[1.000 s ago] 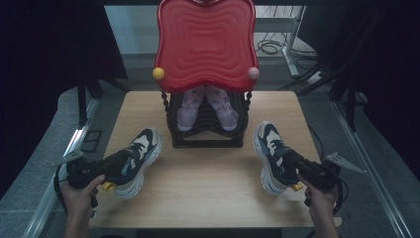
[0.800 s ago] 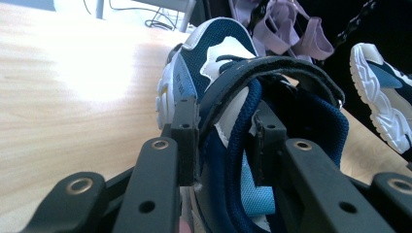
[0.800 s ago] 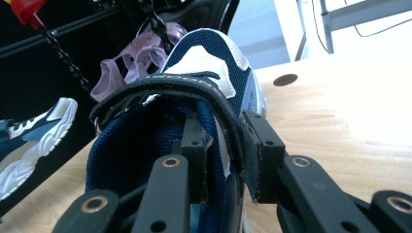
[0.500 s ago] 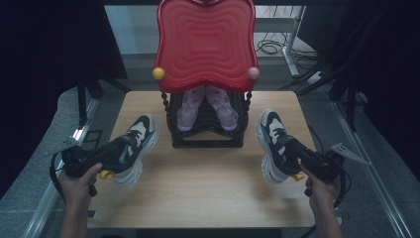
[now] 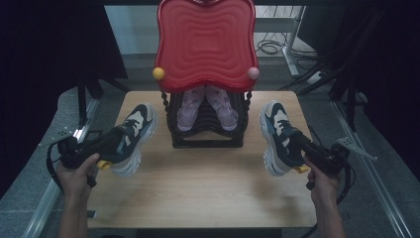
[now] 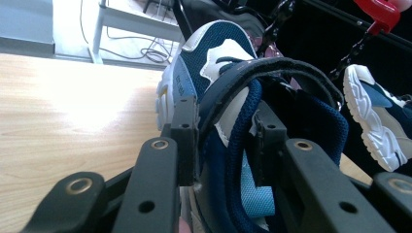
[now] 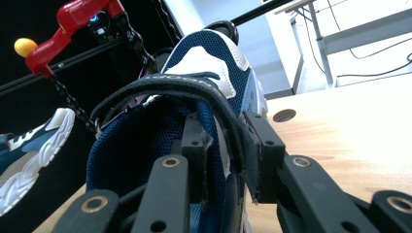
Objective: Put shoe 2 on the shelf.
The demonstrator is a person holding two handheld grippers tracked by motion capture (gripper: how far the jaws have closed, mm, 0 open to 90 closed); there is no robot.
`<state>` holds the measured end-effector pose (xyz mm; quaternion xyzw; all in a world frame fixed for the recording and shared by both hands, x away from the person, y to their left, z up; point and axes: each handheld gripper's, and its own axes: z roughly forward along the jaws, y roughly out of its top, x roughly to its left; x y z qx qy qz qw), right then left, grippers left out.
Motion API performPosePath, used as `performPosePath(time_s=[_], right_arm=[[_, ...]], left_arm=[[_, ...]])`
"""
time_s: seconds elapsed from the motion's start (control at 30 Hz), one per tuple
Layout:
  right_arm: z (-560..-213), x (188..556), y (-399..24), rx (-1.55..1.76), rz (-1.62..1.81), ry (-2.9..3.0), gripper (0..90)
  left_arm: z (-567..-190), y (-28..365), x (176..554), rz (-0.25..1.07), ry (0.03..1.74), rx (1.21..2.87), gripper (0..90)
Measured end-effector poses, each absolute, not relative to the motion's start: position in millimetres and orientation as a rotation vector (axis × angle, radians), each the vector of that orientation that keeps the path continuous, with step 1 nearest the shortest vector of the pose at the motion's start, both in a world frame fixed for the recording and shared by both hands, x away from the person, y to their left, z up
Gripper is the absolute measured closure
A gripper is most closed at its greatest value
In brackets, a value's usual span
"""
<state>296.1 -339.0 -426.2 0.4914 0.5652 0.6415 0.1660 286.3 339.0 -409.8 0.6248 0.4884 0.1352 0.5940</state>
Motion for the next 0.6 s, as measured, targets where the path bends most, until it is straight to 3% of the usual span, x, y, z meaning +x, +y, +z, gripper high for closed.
performPosePath(time_s=[0.6], right_arm=[[-399.3, 312.0, -332.5, 1.361, 1.842, 1.589, 72.7]], left_arm=[[-388.7, 347.2, 295.5, 0.346, 1.128, 1.403, 69.0]])
